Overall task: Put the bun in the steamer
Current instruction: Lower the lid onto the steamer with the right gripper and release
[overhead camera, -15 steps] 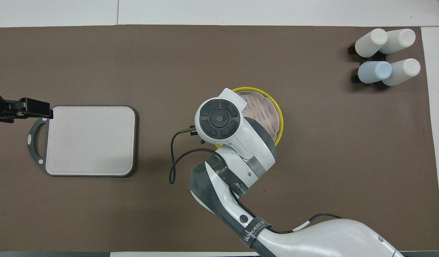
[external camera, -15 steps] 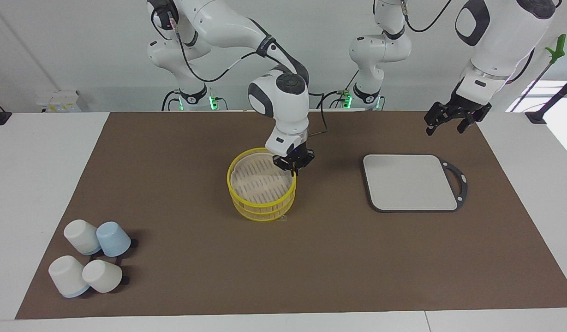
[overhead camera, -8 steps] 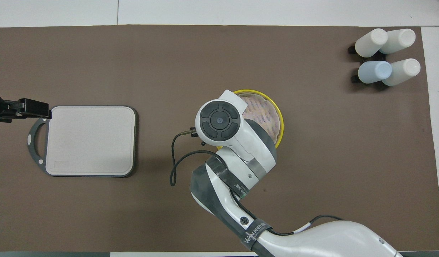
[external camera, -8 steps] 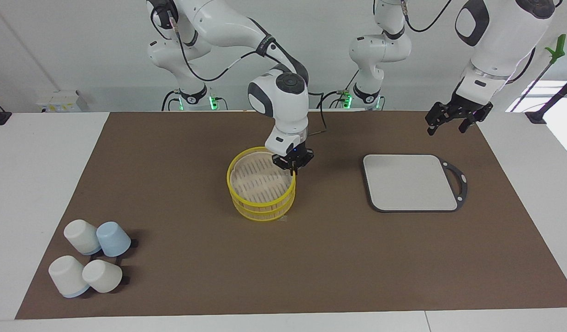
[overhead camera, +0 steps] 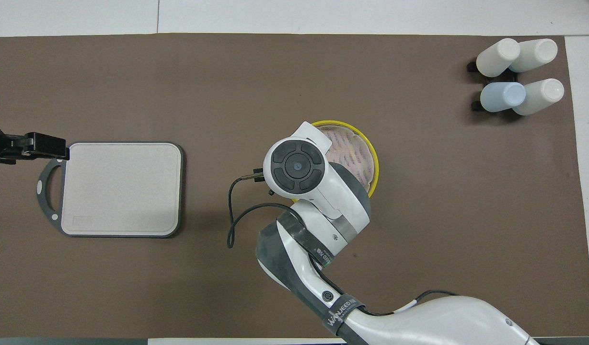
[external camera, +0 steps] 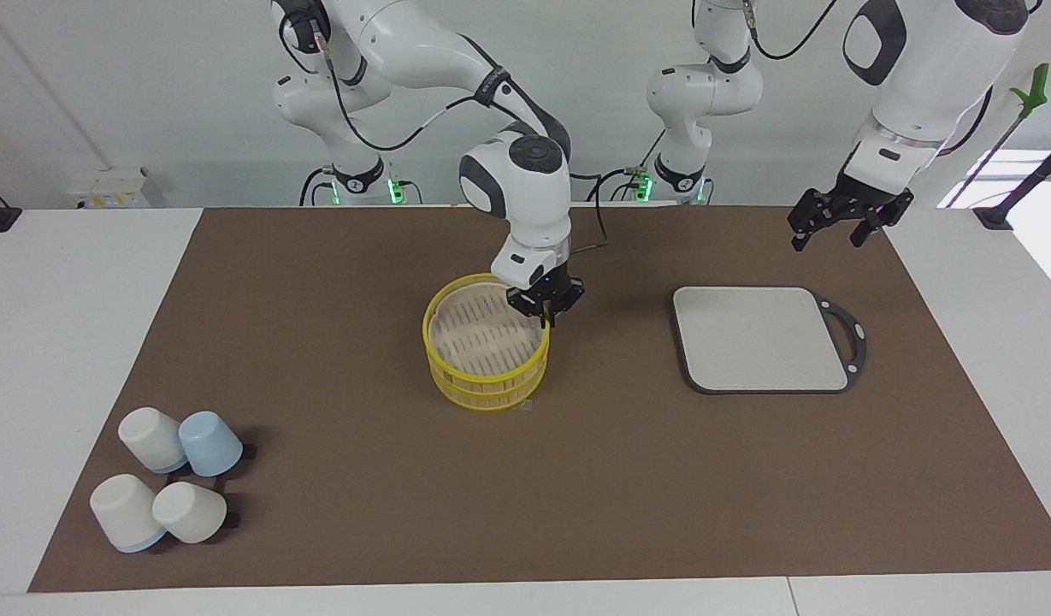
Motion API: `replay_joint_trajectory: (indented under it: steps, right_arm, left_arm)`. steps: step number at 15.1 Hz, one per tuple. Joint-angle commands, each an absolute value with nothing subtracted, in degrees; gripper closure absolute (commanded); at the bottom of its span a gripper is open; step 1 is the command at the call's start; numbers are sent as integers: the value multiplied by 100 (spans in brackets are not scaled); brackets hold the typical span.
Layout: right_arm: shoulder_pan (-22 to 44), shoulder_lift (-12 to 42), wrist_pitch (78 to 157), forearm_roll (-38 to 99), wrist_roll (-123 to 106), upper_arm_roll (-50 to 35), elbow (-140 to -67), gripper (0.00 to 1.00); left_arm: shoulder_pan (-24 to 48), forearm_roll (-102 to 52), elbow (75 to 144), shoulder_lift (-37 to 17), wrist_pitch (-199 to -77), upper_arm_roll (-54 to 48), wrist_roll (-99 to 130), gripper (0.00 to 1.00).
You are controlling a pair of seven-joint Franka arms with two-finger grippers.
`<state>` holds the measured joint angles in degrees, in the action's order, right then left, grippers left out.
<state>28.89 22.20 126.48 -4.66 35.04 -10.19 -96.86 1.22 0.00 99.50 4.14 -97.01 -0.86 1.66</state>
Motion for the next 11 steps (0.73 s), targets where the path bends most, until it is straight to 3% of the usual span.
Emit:
replay_joint_trajectory:
  steps: [1,7,11]
  right_arm:
    - [2839,2039,12753,-466,3639,-1055,-9897,39]
    - [2655,1829,12244,-457,3621,-1055,-9791,2]
    - [2225,1574,11858,-457,3577,-1046,-9686,0]
  left_arm:
    - [141,88,9941,457,-9633,-88,97,0]
    - [132,88,9958,457,-9642,-88,88,0]
    - [141,88,9958,457,-9642,-88,97,0]
